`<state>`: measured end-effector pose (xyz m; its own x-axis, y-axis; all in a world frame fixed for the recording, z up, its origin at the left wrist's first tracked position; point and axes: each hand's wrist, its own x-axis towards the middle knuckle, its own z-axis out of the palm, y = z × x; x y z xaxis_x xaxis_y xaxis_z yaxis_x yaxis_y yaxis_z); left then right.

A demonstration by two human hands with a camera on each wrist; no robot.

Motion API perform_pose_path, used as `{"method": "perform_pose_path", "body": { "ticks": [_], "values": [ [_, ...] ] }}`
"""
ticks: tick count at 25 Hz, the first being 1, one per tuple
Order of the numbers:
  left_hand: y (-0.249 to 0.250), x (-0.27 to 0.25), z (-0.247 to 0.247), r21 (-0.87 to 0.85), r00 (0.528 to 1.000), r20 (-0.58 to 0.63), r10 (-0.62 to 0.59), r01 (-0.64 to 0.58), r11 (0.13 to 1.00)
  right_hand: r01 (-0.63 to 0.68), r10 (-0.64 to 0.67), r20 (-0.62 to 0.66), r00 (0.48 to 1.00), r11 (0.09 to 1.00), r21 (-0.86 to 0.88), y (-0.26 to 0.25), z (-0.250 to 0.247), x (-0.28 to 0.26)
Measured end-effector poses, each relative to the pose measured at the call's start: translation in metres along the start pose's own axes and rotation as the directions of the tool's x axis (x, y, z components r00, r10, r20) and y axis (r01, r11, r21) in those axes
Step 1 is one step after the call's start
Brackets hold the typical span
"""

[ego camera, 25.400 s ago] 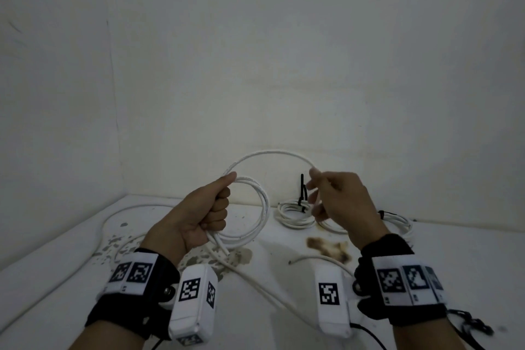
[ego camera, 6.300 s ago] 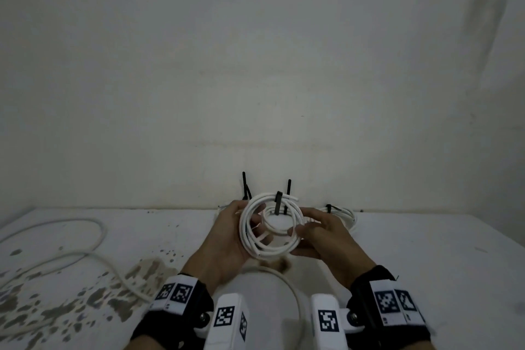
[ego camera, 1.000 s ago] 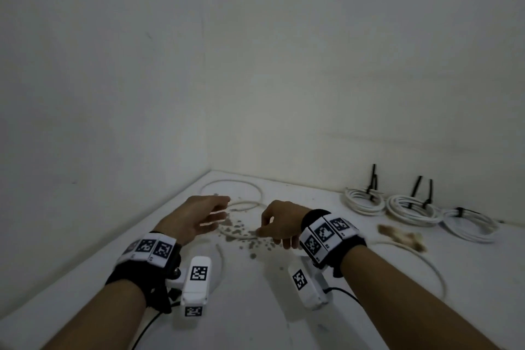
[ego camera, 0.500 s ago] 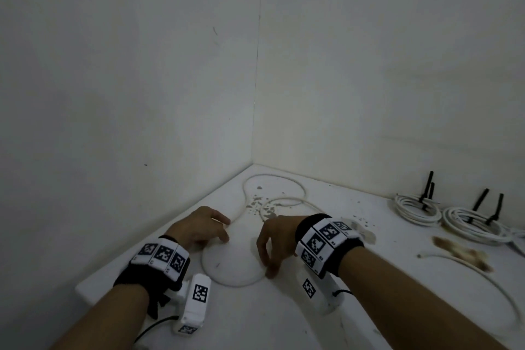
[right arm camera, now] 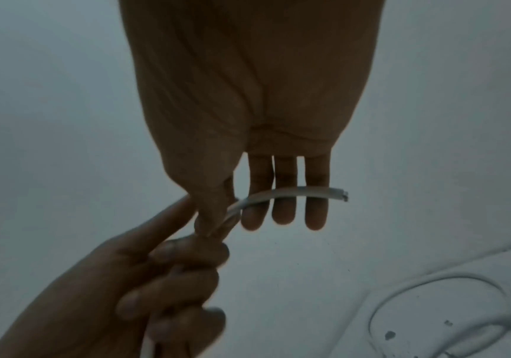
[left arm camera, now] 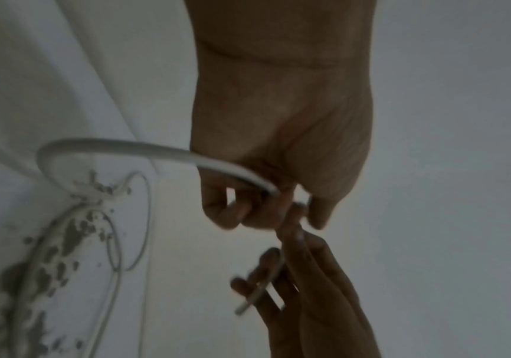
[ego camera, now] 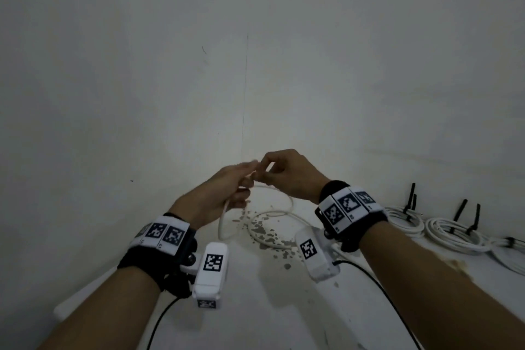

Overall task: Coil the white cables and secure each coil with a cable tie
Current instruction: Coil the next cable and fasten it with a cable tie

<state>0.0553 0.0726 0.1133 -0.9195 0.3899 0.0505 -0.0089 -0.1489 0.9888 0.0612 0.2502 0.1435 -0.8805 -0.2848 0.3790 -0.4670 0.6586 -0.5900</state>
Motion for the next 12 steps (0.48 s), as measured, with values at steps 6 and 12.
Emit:
{"method": "perform_pose_path", "body": {
  "ticks": [6,12],
  "values": [
    [0.051,0.02,0.046,-0.399,0.991,-0.066,0.116,-0.133,0.907,-0.279,0.35,0.051,0.935,0.641,0.715,0.017,0.031,-0.029],
    [0.067,0.024,0.038,0.135,0.961,-0.185,0.206,-0.183,0.974,-0.16,0.125,0.11,0.986,0.891,0.424,0.029,0.015,-0.061]
  ]
}}
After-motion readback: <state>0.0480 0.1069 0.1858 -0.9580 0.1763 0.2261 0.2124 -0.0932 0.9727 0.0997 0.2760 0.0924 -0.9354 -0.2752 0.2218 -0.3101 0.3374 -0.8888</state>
